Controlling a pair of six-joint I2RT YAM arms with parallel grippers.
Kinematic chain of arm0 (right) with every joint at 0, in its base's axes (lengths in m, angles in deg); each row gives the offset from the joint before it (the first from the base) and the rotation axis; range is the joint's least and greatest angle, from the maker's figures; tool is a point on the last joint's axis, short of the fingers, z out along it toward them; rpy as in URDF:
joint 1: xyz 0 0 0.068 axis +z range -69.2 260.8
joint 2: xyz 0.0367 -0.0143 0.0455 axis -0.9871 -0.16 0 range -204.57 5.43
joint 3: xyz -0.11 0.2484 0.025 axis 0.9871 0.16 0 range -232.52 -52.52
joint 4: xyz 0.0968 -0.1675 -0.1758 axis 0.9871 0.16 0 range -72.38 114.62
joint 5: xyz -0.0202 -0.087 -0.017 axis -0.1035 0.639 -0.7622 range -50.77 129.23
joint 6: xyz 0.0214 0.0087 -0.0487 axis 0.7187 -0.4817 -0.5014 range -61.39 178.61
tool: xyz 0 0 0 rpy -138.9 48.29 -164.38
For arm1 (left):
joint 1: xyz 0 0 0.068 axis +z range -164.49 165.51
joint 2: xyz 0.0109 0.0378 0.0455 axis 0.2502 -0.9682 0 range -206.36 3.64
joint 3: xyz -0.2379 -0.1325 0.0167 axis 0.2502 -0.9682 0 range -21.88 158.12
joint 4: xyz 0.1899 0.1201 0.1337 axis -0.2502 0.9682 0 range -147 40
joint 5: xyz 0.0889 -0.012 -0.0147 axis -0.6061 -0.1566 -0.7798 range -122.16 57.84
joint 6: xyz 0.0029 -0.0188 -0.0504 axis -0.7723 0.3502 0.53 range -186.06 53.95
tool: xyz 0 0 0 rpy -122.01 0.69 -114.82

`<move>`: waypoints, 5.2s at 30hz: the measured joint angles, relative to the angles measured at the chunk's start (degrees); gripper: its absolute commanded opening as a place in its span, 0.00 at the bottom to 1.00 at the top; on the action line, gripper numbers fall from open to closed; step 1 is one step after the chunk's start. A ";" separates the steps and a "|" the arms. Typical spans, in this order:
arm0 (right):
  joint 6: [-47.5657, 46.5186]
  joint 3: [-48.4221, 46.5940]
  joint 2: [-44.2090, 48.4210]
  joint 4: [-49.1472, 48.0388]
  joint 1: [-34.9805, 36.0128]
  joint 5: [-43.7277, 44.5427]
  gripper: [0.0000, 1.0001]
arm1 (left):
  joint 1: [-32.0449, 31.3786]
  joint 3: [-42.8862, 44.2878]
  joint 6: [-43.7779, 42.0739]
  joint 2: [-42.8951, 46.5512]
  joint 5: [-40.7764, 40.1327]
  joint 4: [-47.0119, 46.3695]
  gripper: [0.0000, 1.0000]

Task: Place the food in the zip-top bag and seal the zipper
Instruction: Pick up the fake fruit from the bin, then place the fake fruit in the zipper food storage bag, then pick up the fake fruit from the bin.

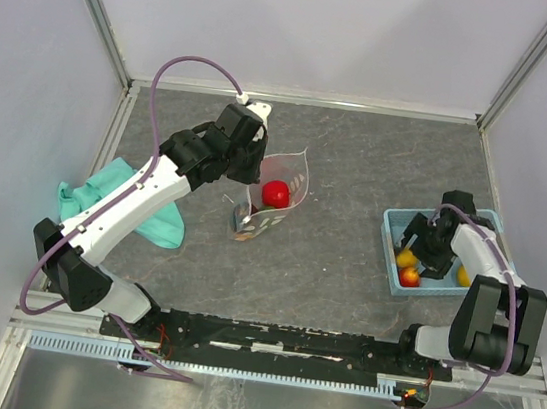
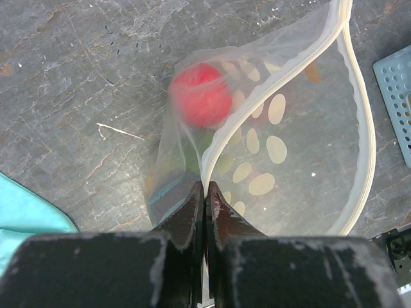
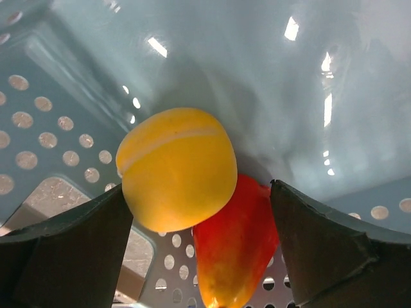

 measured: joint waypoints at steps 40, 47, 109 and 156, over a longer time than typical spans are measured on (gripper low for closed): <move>-2.71 -10.54 11.91 5.03 3.76 1.81 0.51 | 0.00 0.92 -0.96 -0.24 2.03 0.35 0.03; -2.08 -19.50 14.69 6.82 14.32 2.40 0.50 | 0.00 1.40 -1.27 -0.52 3.39 0.33 0.03; 1.40 -25.00 -5.84 -22.32 54.90 3.32 0.83 | -0.74 1.40 -1.27 -1.33 4.63 0.04 0.03; 5.42 -7.41 17.66 18.56 20.22 21.68 0.74 | -0.74 1.22 -2.56 -1.07 1.46 0.13 0.03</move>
